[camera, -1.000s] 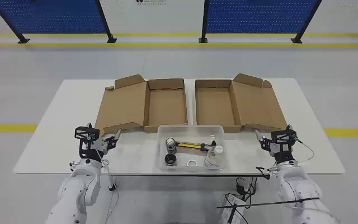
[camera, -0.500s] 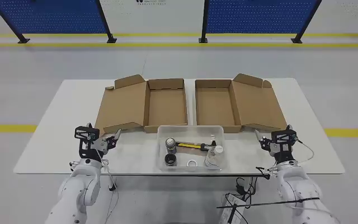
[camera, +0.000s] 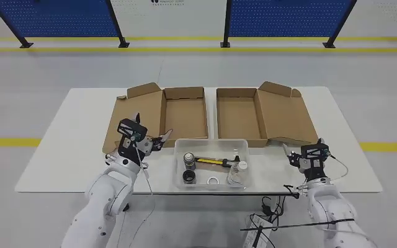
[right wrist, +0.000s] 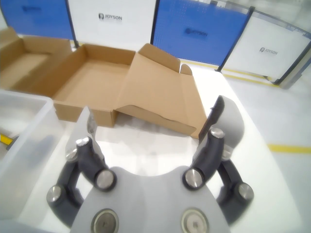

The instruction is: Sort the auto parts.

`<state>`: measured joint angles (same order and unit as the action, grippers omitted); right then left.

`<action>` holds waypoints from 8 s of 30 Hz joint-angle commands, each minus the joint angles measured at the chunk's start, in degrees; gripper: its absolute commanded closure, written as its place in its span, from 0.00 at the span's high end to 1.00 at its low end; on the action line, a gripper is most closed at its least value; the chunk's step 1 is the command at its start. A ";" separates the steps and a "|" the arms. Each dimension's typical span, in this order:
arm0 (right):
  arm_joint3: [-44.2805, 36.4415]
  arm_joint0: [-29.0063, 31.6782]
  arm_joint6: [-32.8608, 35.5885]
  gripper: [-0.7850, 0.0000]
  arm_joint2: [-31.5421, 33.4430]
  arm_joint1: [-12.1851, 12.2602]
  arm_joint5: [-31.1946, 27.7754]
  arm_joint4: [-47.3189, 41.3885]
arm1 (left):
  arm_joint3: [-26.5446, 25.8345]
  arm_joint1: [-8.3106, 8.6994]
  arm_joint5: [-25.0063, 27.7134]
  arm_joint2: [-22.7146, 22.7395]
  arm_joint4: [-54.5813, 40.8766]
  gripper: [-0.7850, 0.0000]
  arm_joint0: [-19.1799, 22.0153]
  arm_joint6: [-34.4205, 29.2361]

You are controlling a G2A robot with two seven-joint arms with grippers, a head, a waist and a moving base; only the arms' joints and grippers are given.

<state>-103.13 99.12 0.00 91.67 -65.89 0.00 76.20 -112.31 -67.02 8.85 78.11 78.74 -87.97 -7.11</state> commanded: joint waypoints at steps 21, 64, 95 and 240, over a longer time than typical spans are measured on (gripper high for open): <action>0.00 0.00 0.00 1.00 0.00 0.00 0.00 0.00 | 4.80 -3.01 8.13 -21.34 -17.46 1.00 9.64 -16.33; 0.00 0.00 0.00 1.00 0.00 0.00 0.00 0.00 | 16.15 -7.29 1.99 -33.51 -22.87 1.00 18.10 -16.01; 0.00 0.00 0.00 1.00 0.00 0.00 0.00 0.00 | 22.23 -9.39 2.13 -35.85 -25.34 0.13 19.76 -15.67; 0.00 0.00 0.00 1.00 0.00 0.00 0.00 0.00 | 15.92 -6.13 -20.50 -15.97 -23.00 0.00 23.16 -9.84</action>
<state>-103.13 99.12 0.00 91.67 -65.89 0.00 76.20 -97.69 -72.91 -10.86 62.31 56.80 -65.42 -17.41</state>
